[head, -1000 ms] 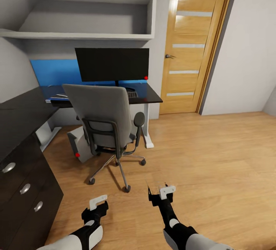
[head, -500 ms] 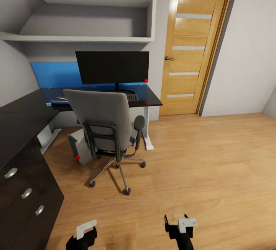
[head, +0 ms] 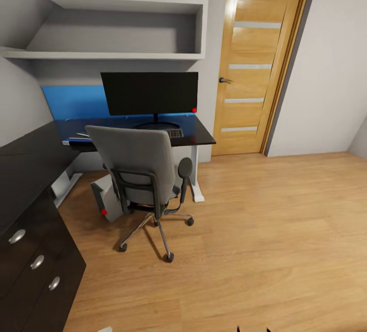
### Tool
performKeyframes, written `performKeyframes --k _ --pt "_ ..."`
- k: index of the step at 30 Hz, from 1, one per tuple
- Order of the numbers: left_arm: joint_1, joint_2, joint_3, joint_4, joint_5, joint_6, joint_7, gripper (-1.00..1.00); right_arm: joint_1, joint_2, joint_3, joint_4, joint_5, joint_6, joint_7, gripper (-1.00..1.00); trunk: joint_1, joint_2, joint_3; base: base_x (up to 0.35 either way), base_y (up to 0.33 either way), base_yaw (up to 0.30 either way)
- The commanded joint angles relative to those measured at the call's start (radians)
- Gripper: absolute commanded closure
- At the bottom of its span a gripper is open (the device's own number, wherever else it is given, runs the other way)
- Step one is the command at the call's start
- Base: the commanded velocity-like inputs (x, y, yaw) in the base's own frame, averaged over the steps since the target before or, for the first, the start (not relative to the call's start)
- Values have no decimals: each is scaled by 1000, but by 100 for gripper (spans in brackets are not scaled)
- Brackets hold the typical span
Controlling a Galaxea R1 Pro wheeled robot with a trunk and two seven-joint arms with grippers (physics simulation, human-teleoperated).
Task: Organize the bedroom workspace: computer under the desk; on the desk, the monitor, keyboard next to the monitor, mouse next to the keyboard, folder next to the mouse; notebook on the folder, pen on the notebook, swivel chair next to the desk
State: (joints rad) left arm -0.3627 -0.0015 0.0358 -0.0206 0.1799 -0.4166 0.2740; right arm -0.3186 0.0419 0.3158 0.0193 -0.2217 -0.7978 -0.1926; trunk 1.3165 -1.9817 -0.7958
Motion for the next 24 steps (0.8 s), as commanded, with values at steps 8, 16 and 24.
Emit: performKeyframes --k 8,16,24 --pt "57 7 3 1 3 -5 -16 -100 32 5 10 2 -32 -5 -4 -100 -31 56 24 0 0 0" --pt "112 16 3 1 3 -15 -65 -100 60 2 8 2 -75 -67 -5 -100 -62 112 49 0 0 0" --pt "197 28 3 1 3 -112 -79 -100 122 -1 7 1 -87 -221 -12 -100 -92 168 74 0 0 0"
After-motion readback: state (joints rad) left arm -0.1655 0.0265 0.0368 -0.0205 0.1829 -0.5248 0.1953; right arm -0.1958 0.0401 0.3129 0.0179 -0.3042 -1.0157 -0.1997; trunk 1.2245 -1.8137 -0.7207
